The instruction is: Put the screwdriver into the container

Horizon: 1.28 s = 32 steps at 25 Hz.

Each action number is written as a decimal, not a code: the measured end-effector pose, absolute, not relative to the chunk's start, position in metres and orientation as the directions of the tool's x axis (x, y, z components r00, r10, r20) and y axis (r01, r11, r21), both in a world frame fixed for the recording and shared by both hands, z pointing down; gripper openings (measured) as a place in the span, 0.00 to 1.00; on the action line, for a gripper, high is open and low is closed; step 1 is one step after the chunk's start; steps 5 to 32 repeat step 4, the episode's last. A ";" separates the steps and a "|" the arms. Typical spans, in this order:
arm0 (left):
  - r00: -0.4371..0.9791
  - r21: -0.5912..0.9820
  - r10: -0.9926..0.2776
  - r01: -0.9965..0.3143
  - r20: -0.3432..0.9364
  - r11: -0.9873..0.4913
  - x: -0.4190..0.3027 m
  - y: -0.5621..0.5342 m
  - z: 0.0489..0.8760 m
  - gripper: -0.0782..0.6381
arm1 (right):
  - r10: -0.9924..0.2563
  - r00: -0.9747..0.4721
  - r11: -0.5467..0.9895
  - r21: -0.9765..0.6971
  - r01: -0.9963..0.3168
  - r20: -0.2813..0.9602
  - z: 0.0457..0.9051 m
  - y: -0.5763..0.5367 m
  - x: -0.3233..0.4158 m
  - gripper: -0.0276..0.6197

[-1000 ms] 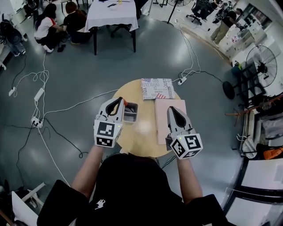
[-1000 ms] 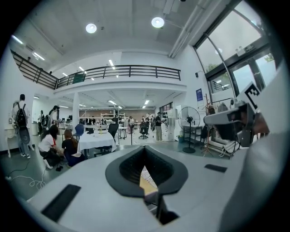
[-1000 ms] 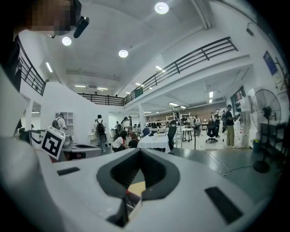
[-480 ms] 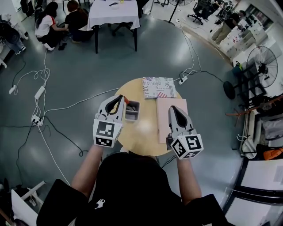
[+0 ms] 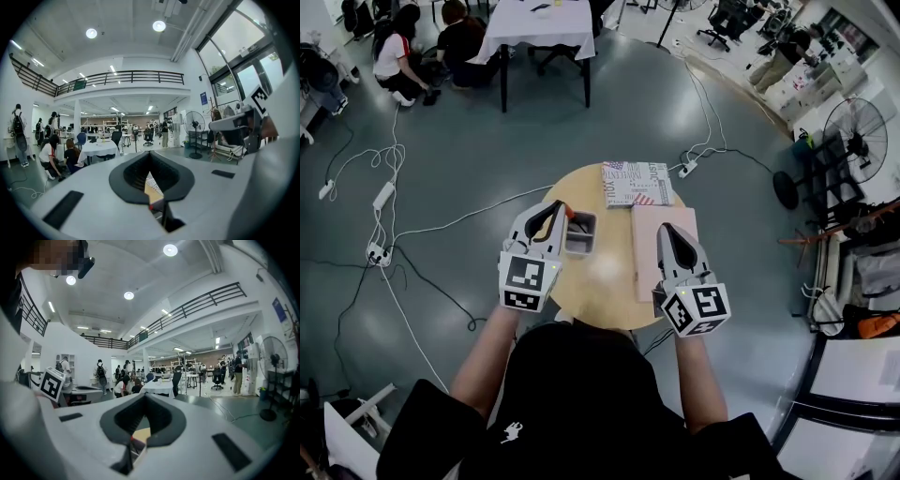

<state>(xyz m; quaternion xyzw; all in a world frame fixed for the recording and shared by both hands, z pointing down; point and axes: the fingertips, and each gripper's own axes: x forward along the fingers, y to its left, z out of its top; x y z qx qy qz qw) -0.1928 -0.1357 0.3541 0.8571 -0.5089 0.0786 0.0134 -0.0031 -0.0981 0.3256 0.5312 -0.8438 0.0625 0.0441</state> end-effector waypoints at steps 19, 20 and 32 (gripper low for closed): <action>0.471 -0.063 -0.869 -0.873 0.151 -0.484 -0.195 -0.135 0.355 0.11 | -0.890 -0.431 0.429 -0.052 -0.902 0.145 0.327 -0.098 -0.005 0.05; 0.471 -0.063 -0.869 -0.873 0.151 -0.484 -0.195 -0.135 0.355 0.11 | -0.890 -0.431 0.429 -0.052 -0.902 0.145 0.327 -0.098 -0.005 0.05; 0.471 -0.063 -0.869 -0.873 0.151 -0.484 -0.195 -0.135 0.355 0.11 | -0.890 -0.431 0.429 -0.052 -0.902 0.145 0.327 -0.098 -0.005 0.05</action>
